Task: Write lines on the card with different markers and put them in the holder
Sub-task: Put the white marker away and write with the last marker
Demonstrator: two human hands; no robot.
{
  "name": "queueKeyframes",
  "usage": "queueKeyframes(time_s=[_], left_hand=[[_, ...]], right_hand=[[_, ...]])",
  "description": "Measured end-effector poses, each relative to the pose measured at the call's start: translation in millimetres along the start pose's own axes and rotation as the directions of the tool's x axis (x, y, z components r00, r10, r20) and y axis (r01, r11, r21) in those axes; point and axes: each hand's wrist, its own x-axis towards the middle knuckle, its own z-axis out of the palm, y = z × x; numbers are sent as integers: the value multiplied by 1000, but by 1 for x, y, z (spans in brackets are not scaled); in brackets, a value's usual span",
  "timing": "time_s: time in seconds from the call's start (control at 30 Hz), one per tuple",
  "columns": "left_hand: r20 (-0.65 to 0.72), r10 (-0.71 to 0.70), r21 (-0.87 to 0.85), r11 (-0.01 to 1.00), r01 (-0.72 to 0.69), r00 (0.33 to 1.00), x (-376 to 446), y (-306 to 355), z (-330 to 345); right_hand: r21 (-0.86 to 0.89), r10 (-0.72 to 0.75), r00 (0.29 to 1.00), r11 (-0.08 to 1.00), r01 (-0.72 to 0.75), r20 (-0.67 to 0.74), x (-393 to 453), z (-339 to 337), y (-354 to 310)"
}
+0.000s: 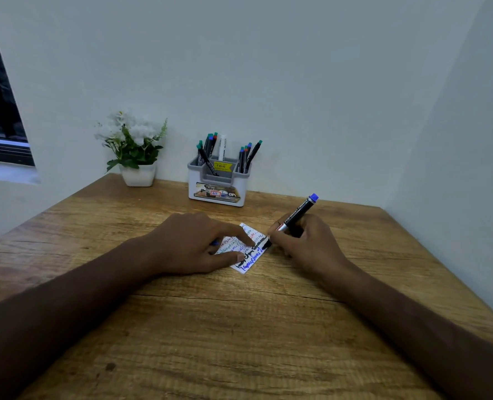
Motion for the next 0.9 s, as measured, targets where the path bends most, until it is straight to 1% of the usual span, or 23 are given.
queueKeyframes(time_s=[0.3,0.5,0.63,0.9], left_hand=[[9,-16,9,1000,16,1000,0,2,-1],[4,-8,4,1000,8,1000,0,1,-1],[6,0,12,1000,0,1000,0,1,0],[-5,1,6,1000,-1,1000,0,-2,2]], right_hand=[[15,24,999,1000,-23,-22,0,0,1],[54,61,998,997,-60,-22,1,-1,1],[59,48,998,997,-47,-29,0,-2,0],[83,90,994,993,-84,-60,-1,-2,-2]])
